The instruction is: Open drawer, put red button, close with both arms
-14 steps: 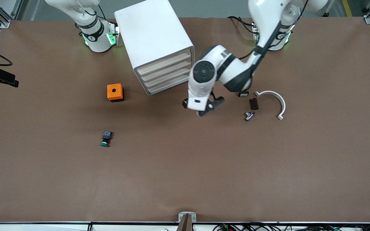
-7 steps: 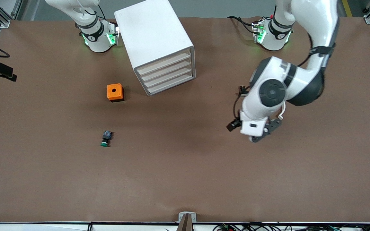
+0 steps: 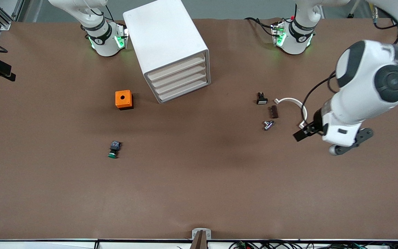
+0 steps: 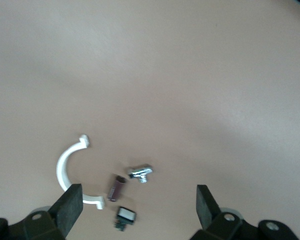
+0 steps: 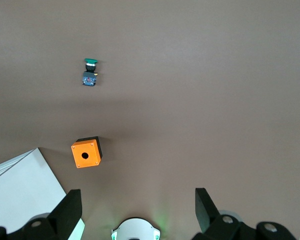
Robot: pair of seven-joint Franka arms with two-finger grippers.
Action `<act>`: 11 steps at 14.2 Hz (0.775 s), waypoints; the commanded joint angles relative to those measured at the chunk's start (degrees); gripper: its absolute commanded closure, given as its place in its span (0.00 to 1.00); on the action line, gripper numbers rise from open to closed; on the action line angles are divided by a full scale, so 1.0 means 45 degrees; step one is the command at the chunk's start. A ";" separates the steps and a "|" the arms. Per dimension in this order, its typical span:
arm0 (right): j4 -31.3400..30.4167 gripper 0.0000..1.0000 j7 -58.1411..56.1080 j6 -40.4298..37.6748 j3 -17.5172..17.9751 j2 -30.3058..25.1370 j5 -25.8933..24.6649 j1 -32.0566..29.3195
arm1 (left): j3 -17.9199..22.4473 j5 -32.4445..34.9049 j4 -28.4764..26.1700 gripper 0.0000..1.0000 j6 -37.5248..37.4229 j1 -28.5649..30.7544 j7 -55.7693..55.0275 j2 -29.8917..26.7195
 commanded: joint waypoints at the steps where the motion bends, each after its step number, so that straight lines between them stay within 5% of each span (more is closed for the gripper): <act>1: -0.1571 0.00 -0.0048 0.0881 0.0074 -0.1452 0.0114 0.0120 | -0.0198 0.0218 -0.0216 0.00 -0.0943 0.0864 0.1816 -0.1140; 7: -0.3039 0.00 -0.0028 0.1626 -0.0004 -0.2548 0.0658 0.0043 | 0.0288 -0.0093 -0.2262 0.00 -0.1767 0.1842 0.5725 -0.4634; 11: -0.3803 0.00 -0.0048 0.2037 0.0015 -0.3077 0.0700 0.0004 | 0.0329 -0.0231 -0.3689 0.00 -0.2217 0.1454 0.5886 -0.6511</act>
